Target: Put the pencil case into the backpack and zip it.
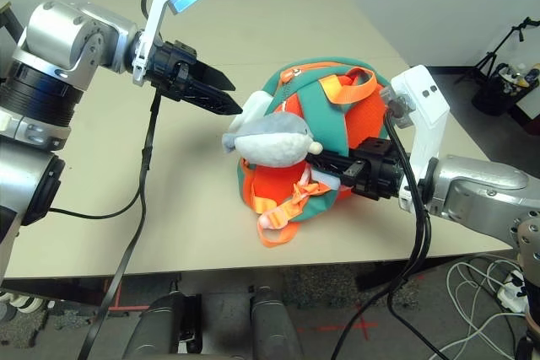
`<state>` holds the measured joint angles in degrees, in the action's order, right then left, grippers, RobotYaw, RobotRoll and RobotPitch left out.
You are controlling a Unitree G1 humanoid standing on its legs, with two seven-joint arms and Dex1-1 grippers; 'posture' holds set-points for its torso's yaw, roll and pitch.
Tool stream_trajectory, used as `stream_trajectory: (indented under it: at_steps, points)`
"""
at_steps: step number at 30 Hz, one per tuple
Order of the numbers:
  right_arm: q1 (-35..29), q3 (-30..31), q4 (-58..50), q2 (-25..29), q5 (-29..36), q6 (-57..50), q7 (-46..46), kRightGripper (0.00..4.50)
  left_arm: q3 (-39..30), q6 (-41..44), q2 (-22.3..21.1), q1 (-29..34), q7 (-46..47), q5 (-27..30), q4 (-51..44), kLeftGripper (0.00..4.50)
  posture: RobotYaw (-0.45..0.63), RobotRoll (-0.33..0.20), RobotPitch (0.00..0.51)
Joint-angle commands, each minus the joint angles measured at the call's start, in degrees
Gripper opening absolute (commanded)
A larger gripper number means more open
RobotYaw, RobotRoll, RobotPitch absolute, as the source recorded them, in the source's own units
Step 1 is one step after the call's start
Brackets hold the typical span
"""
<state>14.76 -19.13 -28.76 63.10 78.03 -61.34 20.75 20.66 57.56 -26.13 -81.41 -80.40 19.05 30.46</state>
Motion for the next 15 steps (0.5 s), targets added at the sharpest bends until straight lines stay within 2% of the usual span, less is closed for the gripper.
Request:
stream_trajectory:
  at_steps: [1, 8, 9, 15]
  points:
    - [0.8, 0.4, -0.3, -0.3, -0.4, -0.5, 0.5, 0.19, -0.4, -0.6, -0.2, -0.9, -0.3, -0.6, 0.4, 2.55, -0.11, 0.000, 0.069]
    - [1.0, 0.2, -0.2, -0.3, -0.5, -0.7, 0.6, 0.19, -0.1, -0.9, -0.1, -1.1, -0.9, -0.6, 0.6, 0.13, -0.12, 0.000, 0.070]
    - [1.0, 0.2, -0.2, -0.3, -0.5, -0.8, 0.5, 0.19, 0.0, -0.9, -0.1, -1.1, -0.9, -0.6, 0.6, 0.00, -0.12, 0.000, 0.070]
    - [1.0, 0.0, -0.2, -0.3, -0.4, -0.9, 0.3, 0.19, 1.0, -0.3, -0.1, -0.4, -2.3, -0.8, 0.1, 0.00, -0.12, 0.000, 0.073]
